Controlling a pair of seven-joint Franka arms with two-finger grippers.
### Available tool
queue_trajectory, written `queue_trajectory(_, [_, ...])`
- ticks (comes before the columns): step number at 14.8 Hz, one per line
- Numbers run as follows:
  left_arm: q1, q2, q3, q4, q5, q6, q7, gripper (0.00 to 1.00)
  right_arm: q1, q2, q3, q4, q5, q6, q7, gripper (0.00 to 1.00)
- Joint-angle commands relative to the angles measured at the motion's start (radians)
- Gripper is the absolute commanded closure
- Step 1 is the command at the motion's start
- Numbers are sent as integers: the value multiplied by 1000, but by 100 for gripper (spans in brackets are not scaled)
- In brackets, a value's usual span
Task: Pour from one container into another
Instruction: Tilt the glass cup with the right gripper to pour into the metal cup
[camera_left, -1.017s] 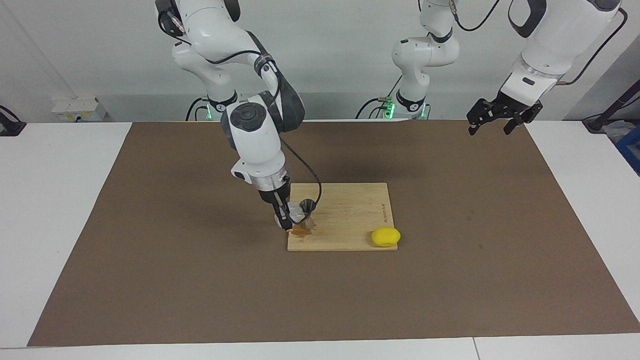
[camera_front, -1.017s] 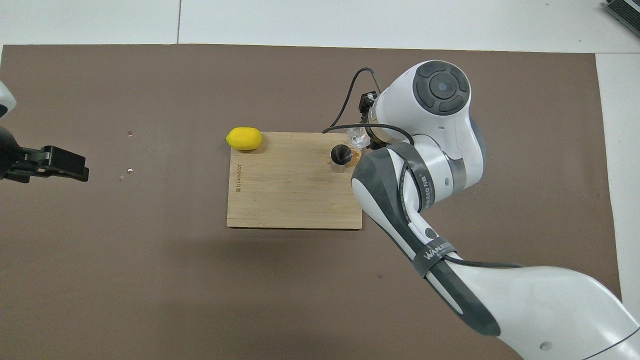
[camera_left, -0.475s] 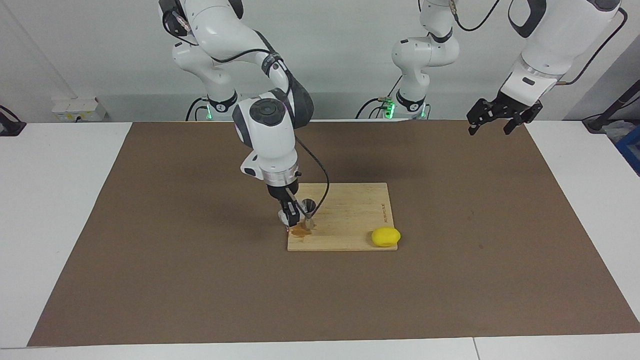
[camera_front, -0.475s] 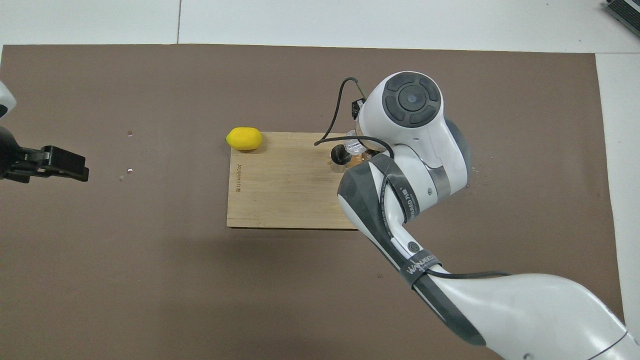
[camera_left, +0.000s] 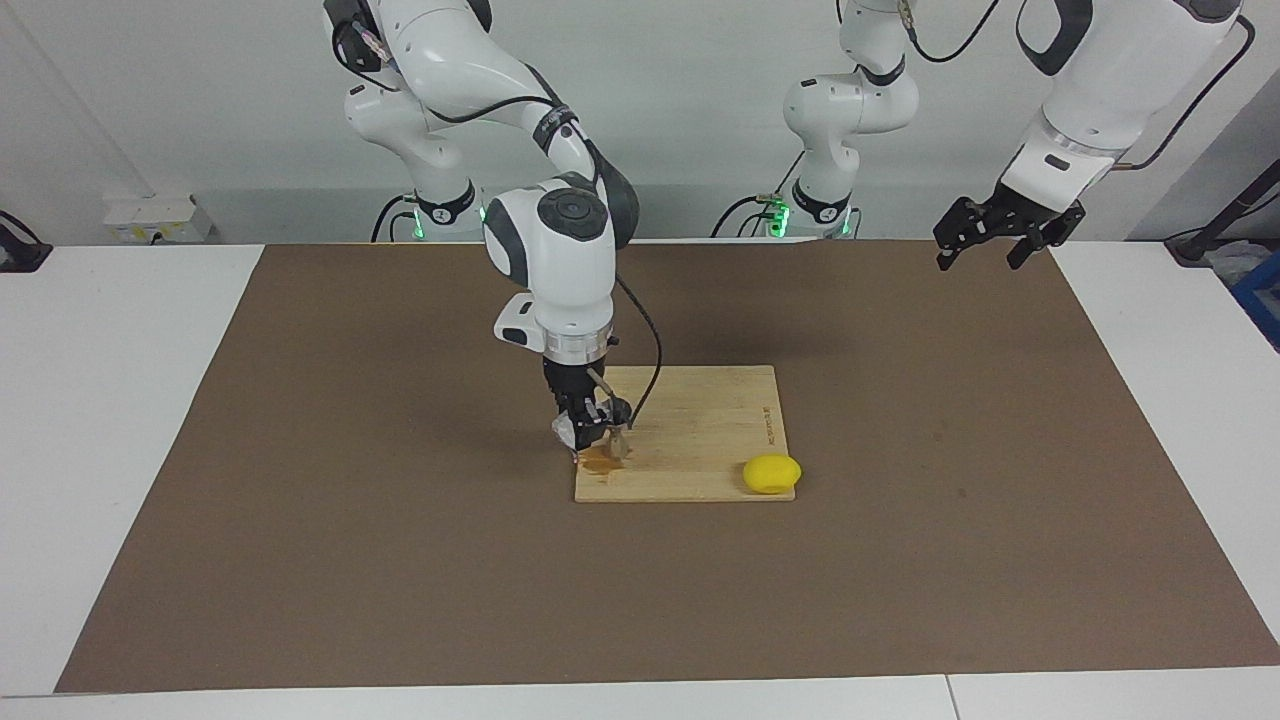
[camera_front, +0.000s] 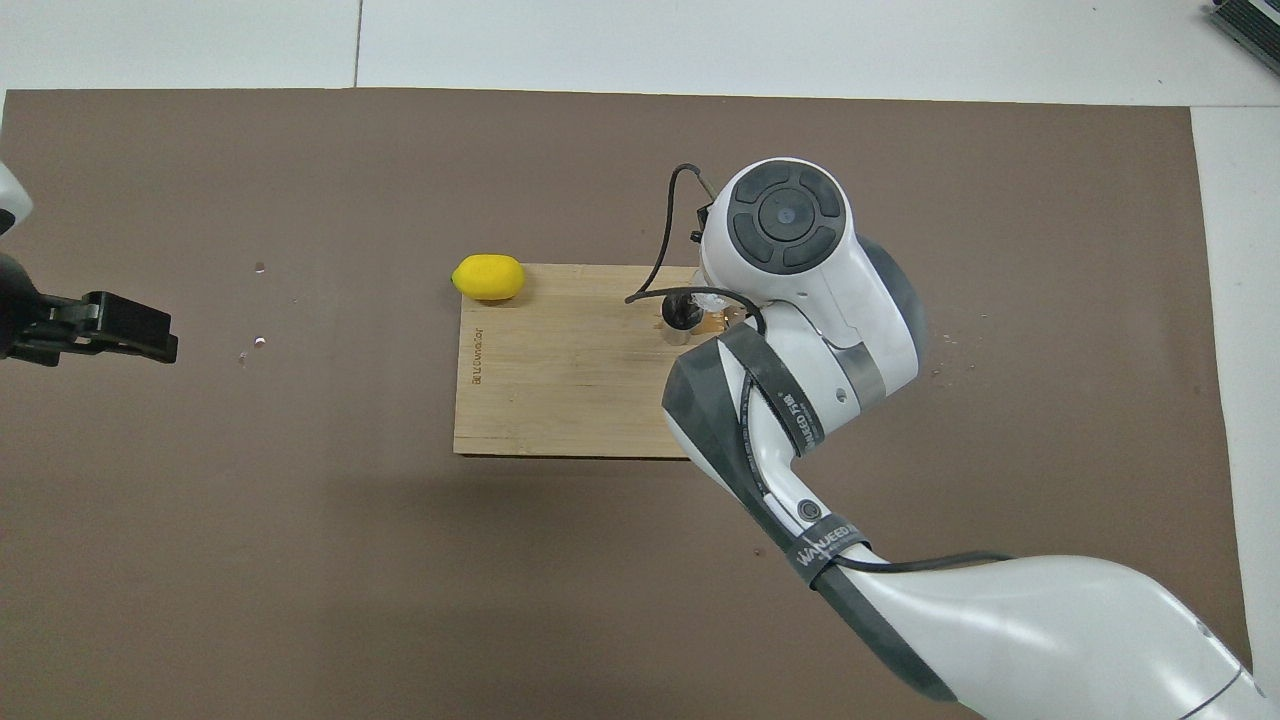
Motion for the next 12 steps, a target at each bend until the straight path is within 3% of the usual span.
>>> queue_trajectory(1, [3, -29, -2, -31, 11, -2, -1, 0, 12, -1, 2, 18, -65, -36, 25, 100])
queue_trajectory(12, [3, -29, -2, -30, 11, -3, -1, 0, 33, -14, 7, 13, -144, -89, 2, 100])
